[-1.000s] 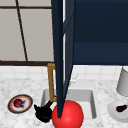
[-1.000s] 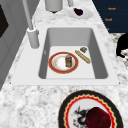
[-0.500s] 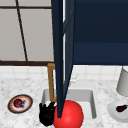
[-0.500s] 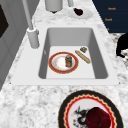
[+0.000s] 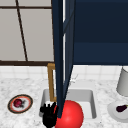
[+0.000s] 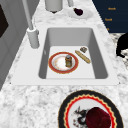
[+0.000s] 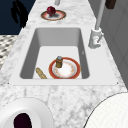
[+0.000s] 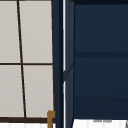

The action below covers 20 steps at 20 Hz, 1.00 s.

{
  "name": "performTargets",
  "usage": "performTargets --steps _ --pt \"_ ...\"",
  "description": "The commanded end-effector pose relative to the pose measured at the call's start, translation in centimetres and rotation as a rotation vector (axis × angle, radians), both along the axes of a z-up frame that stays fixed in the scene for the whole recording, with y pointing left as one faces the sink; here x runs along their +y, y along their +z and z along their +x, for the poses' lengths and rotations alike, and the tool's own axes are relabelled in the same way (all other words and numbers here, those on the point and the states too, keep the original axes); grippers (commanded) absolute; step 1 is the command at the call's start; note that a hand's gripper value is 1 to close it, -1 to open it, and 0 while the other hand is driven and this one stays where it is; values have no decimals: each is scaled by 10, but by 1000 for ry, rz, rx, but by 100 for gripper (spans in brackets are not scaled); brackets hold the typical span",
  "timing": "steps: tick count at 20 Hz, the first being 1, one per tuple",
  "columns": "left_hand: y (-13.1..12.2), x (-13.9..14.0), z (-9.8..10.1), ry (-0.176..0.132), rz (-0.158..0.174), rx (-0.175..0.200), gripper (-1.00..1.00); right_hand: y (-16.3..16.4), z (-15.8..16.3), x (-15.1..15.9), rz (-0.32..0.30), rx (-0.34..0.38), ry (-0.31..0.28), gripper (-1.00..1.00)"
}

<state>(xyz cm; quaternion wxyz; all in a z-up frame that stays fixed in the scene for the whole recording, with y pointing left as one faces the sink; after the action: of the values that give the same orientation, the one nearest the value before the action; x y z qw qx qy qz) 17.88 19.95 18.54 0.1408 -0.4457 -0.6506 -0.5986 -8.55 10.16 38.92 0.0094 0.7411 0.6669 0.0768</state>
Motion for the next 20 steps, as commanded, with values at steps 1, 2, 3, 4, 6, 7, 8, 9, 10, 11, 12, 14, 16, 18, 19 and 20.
performTargets --steps 1,2,3,4,6,7,8,9,10,11,12,14,16,18,19,20 --pt "0 0 0 0 0 0 0 -11 9 6 0 124 -7 -100" --pt "0 0 0 0 0 0 0 -18 15 4 -1 125 -2 -100" --pt "0 0 0 0 0 0 0 -22 19 4 -14 109 -7 -100" --pt "0 0 0 0 0 0 0 -30 24 5 -14 89 1 -100" --pt "0 0 0 0 0 0 0 -45 26 8 -13 39 -17 -100" --pt "0 0 0 0 0 0 0 -54 25 10 -24 18 -24 -100" --pt "0 0 0 0 0 0 0 -60 25 10 -33 24 -25 -100" --pt "0 0 0 0 0 0 0 -67 26 10 -36 32 -24 -100" --pt "0 0 0 0 0 0 0 -73 26 10 -38 42 -21 -100" --pt "0 0 0 0 0 0 0 -79 27 10 -44 56 -13 -100" --pt "0 0 0 0 0 0 0 -81 29 10 -49 88 1 -100" --pt "0 0 0 0 0 0 0 -78 33 5 -66 148 20 -100" --pt "0 0 0 0 0 0 0 -80 34 3 -78 187 55 -100" --pt "0 0 0 0 0 0 0 -82 38 3 -70 228 94 -100" --pt "0 0 0 0 0 0 0 -82 40 5 -62 248 113 -100" --pt "0 0 0 0 0 0 0 -83 42 4 -61 267 131 -100"
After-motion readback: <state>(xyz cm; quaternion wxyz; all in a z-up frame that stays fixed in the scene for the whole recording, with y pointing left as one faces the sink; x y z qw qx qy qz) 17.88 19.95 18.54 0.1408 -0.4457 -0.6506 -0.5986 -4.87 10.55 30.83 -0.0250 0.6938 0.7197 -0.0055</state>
